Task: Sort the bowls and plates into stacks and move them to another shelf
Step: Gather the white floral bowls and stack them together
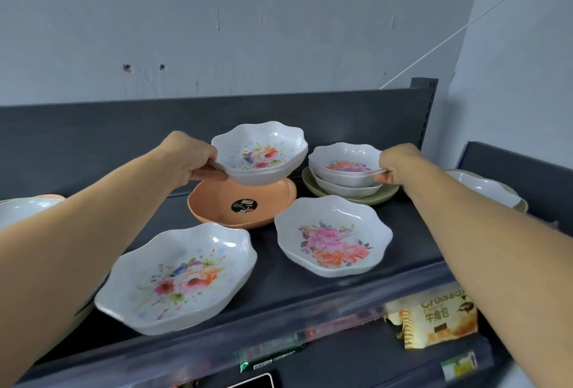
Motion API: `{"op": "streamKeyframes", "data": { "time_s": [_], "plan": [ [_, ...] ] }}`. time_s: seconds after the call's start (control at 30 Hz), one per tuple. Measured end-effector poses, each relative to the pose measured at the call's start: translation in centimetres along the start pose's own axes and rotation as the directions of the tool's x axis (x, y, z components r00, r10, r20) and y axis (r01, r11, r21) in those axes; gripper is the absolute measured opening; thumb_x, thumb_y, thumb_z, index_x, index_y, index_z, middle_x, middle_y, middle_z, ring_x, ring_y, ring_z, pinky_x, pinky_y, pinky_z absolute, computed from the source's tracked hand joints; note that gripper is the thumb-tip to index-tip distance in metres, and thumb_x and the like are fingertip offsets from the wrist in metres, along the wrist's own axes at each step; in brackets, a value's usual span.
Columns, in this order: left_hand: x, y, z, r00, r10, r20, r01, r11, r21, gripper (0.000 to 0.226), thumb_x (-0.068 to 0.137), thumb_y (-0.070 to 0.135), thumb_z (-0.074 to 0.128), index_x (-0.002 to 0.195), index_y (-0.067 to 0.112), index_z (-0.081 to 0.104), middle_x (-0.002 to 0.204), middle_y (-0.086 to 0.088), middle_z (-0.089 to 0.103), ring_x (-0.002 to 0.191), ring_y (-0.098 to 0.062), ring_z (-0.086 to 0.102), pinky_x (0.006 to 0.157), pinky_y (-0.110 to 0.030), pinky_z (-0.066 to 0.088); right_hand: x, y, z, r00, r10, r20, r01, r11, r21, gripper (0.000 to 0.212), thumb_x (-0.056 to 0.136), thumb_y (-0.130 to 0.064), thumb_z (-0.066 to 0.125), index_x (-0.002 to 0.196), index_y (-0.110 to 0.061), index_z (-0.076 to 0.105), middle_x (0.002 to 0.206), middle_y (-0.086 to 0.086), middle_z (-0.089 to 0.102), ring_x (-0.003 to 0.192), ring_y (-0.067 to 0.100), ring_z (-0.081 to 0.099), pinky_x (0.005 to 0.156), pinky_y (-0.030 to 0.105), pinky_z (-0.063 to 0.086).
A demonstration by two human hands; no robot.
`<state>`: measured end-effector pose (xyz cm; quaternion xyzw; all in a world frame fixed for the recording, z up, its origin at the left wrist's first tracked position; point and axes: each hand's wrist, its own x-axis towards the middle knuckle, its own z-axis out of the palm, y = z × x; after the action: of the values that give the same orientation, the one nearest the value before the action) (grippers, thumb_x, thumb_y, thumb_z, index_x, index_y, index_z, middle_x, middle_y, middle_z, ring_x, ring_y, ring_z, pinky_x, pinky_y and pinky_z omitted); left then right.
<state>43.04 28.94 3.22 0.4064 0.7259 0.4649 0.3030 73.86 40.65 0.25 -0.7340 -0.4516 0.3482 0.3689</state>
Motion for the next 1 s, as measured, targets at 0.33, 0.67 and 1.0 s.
{"op": "streamKeyframes", "data": {
  "time_s": [0.33, 0.67, 1.0],
  "plan": [
    [0.3, 4.8, 10.0, 0.994, 0.015, 0.108, -0.015, 1.0, 0.006, 0.005, 0.085, -0.005, 0.058, 0.086, -0.004, 0.063, 0.079, -0.018, 0.069, 0.037, -0.019, 0.065, 0.048, -0.027, 0.059, 3.6, 1.6, -4.2, 0.996, -0.081, -0.033, 0.077, 0.991, -0.109, 0.019, 0.088, -0.003, 0.053, 0.07, -0.003, 0.047, 0.061, 0.013, 0.051, 0.045, 0.02, 0.051, 0.028, 0.012, 0.035],
    [1.2, 6.0, 14.0, 0.991, 0.001, 0.135, -0.001, 1.0, 0.001, 0.005, 0.089, 0.0, 0.058, 0.086, 0.002, 0.061, 0.071, -0.012, 0.067, 0.045, -0.021, 0.068, 0.058, -0.029, 0.061, 2.9, 1.1, -4.4, 0.962, -0.261, 0.075, 0.264, 0.964, -0.027, 0.03, 0.091, -0.021, 0.057, 0.108, 0.004, 0.062, 0.079, 0.011, 0.056, 0.059, 0.017, 0.051, 0.05, 0.022, 0.045],
    [2.0, 6.0, 17.0, 0.977, -0.067, 0.202, 0.06, 0.997, 0.044, 0.013, 0.09, -0.002, 0.055, 0.102, -0.001, 0.059, 0.082, -0.013, 0.064, 0.06, -0.024, 0.067, 0.072, -0.029, 0.058, 4.2, 2.0, -4.8, 0.957, -0.276, 0.089, 0.28, 0.959, -0.039, 0.039, 0.094, -0.033, 0.053, 0.112, 0.001, 0.06, 0.094, 0.012, 0.061, 0.063, 0.016, 0.055, 0.057, 0.023, 0.049]
  ]
}}
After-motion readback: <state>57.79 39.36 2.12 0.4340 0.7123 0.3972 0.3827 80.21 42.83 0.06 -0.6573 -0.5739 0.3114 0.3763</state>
